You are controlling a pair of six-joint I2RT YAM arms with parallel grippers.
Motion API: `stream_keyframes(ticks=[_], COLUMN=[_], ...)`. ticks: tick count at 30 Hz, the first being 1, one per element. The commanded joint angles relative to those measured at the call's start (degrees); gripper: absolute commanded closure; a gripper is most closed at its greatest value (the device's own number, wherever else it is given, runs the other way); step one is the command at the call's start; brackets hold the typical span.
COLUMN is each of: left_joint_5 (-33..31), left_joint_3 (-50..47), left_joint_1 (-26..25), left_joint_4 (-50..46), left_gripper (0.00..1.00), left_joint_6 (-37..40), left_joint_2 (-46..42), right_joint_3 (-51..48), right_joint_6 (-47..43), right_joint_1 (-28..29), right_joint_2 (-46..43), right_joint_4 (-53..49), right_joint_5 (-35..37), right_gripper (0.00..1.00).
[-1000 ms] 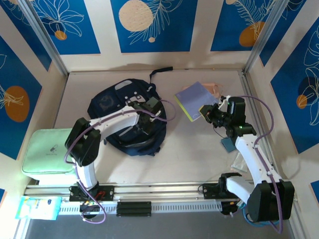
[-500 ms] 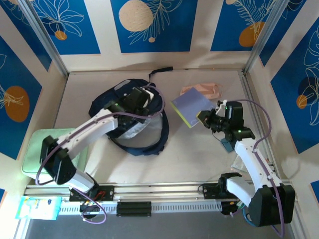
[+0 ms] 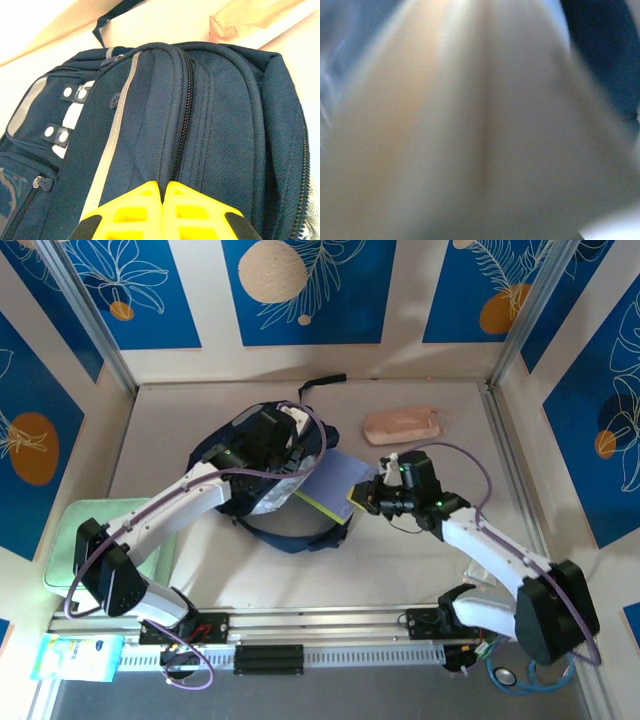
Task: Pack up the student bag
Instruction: Place the book in the student bag.
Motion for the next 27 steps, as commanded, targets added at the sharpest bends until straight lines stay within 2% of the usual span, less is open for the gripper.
stream_keyframes(ticks=[1,3,11,16,20,24,27], left_joint_5=[2.54,2.76,1.81,0.44,0.41,0.39,-0.21], left_joint_3=[4.59,5.03,5.16,5.58,5.49,5.52,5.08], left_joint_1=[-0.27,-0.21,-0.24,-0.17,-0.2,-0.25,-0.24], left_joint_4=[6.66,6.16,5.34,4.6,4.92,4.62,4.65], left_gripper=[1.0,1.0,1.0,1.0,1.0,1.0,1.0], left_joint_6=[-1.84,-2.27,-3.34,-3.99,-4.28,-4.27,-4.11], left_joint_2=[-0.94,-0.88,-2.11,-2.68,-2.99,-3.16,-3.2], right_joint_3=[5.03,7.96,18.29,20.53,24.69,25.51,25.77], right_joint_6=[2.99,4.02,10.85,17.35,19.67,20.79,17.99], right_joint_1=[1.67,2.78,5.92,8.16,8.72,8.85,9.03], right_joint_2=[6.38,11.6,32.66,40.84,46.66,49.02,46.47], right_joint_4=[8.36,12.52,16.48,22.24,23.56,31.01,27.2], right_joint_5=[1.48,0.33,6.0,9.72,8.34,2.99,2.08], right_gripper=[1.0,1.0,1.0,1.0,1.0,0.88,0.72])
